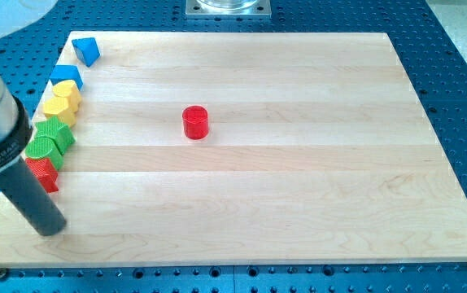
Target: Place the red circle above the cube
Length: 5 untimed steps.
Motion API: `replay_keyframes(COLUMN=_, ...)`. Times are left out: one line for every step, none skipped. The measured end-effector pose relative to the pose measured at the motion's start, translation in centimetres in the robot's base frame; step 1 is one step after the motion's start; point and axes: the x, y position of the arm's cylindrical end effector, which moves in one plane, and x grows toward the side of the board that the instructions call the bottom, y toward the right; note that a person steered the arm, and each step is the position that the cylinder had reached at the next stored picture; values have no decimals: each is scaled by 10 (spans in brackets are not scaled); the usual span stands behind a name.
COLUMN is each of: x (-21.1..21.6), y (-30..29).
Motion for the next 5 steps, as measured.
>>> replay_keyframes(x=-3, y=85)
replay_keyframes(x=-58, y=184)
replay_keyframes(x=-103, y=188)
replay_keyframes(x=-134, y=183)
replay_keyframes(x=-168, y=167)
